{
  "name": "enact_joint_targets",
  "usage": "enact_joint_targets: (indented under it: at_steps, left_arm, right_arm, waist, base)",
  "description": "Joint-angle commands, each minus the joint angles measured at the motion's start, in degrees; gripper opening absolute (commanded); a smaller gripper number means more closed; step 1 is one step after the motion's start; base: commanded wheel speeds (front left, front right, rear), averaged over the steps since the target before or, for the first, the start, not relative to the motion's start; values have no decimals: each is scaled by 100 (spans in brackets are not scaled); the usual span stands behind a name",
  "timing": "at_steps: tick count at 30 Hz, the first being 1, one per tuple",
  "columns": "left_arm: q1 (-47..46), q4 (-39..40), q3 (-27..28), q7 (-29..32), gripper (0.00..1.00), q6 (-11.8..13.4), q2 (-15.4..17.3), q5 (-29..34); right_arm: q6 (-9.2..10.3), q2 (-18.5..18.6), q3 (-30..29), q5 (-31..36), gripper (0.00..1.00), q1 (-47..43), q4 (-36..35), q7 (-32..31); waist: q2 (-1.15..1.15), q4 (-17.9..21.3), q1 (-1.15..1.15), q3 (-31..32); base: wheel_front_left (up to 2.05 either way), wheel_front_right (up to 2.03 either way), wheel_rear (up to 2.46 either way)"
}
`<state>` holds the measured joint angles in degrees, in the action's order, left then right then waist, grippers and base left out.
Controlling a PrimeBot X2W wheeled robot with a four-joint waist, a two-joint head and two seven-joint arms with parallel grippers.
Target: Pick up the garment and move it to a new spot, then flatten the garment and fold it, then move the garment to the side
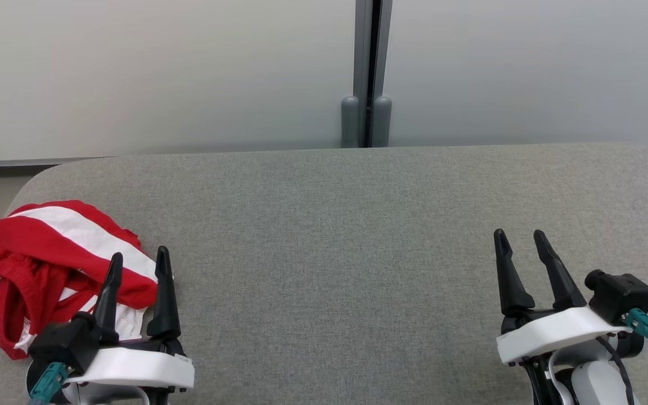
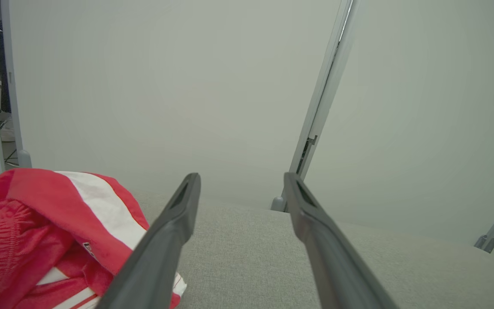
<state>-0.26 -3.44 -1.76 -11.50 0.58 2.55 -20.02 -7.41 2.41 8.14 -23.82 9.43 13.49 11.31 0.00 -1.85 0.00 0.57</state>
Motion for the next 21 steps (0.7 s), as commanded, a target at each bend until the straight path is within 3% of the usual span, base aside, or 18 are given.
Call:
enact_joint_targets:
  at_steps: [1, 21]
  left_arm:
    - [-17, 70, -7, -32, 100, 14, 35, 111]
    - [55, 198, -104, -275, 100, 93, 44, 936]
  right_arm:
    - [-11, 53, 18, 115, 100, 86, -27, 63]
    - [-13, 65, 192, 893, 100, 183, -34, 309]
  waist:
    - [0, -3, 0, 0]
    - [0, -9, 0, -4]
  base:
    - [0, 0, 0]
    - [0, 0, 0]
